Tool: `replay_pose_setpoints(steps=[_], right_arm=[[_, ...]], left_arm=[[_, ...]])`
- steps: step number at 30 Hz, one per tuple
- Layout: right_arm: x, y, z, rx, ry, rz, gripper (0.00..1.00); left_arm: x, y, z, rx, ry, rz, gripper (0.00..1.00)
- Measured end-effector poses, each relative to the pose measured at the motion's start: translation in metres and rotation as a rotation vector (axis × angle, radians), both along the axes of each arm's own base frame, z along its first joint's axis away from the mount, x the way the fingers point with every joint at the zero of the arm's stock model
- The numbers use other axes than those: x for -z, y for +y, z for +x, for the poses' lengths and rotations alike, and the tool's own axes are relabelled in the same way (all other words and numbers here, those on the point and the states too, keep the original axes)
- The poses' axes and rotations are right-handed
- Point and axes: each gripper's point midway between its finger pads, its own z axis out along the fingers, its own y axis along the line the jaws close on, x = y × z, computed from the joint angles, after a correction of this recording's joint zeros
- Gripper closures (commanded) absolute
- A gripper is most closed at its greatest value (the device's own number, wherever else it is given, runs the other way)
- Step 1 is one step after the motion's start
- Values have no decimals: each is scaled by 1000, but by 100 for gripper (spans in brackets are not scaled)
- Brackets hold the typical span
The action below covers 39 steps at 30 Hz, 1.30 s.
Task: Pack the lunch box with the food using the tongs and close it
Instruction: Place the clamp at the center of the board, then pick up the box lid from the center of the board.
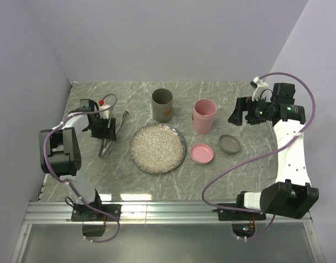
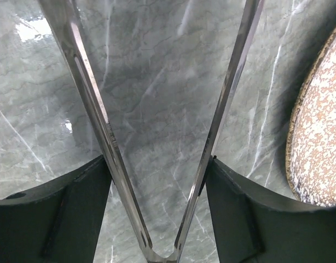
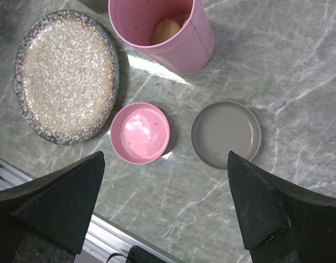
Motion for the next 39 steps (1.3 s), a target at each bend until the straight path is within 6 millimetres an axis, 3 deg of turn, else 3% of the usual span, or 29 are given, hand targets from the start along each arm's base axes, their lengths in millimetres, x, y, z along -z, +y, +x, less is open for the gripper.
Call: replay_pose_setpoints(steps=[7,9,22,26,32,36,39], right_arm=[[-3,1,-6,-13,-9,-12,0],[-4,1,-8,-18,-14,-18,0],[-1,0,-15,-52,-10,-45,0],[0,0,-17,-61,-8,-55,0],[5,-6,-24,-73,12,-101,0],[5,-10,-29,-82,5,-142,0],[5,-11,-32,-88,4,-158,0]], left_arm=[[1,-5,-3,15,13,6,20],[1,-7,-5,20,21,7,13],[-5,-18,-12,43,52,8,8],[-42,-17,0,44,-20,14,4],[-149,-19,26,68,-315,23,1],[-193,-28,18,134,-447,5,0],[-209,-45,6,240,-506,-21,4]])
